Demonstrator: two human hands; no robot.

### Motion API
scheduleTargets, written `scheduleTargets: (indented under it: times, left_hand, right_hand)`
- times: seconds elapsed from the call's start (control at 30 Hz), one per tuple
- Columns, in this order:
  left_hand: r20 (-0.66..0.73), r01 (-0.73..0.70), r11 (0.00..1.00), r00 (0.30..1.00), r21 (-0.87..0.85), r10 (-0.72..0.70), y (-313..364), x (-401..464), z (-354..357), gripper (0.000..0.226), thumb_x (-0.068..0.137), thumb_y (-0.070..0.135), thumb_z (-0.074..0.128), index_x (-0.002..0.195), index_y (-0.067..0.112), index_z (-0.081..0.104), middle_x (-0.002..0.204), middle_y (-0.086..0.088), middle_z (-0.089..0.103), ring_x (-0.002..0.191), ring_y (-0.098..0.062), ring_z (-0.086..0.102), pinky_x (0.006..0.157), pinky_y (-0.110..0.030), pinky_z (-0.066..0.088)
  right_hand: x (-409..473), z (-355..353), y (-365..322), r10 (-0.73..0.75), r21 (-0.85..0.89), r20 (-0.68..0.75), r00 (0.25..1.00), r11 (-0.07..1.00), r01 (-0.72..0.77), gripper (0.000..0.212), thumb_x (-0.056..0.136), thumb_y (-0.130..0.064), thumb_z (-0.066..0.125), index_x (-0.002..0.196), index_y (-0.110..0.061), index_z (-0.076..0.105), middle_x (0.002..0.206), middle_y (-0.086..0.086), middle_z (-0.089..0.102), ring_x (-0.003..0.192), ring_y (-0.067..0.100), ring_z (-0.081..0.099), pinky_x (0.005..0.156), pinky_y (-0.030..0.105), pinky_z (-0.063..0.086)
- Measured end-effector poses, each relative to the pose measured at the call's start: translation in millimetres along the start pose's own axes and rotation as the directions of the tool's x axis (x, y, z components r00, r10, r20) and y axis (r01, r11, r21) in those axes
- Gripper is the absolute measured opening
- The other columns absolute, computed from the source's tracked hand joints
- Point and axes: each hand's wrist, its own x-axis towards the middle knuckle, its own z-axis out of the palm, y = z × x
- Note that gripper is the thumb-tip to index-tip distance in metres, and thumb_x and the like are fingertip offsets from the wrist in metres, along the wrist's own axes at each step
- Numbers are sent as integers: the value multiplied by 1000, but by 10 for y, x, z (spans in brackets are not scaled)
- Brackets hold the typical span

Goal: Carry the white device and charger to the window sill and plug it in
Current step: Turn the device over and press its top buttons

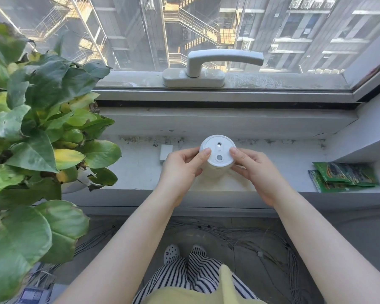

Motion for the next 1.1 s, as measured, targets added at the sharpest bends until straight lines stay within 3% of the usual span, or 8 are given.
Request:
scheduleTargets:
  times: [0.7,1.1]
  left_hand:
    - [-41,13,1000,999,-3,-13,-3,77,3,37,85,34,66,114,12,70,105,2,73,101,-6,67,93,-37,55]
    - [-70,3,1000,998,-22,-5,-52,98,18,33,83,35,67,110,16,71,102,7,74,101,-5,67,91,-34,56]
  right_hand:
    - [58,18,34,-3,3,-21,1000,1000,3,31,96,-30,50,108,-11,72,107,-2,77,105,7,69,96,20,50]
    - [72,-1,46,-4,14,3,1000,1000,4,33,94,-32,51,109,-11,72,107,-1,77,105,7,69,90,17,51]
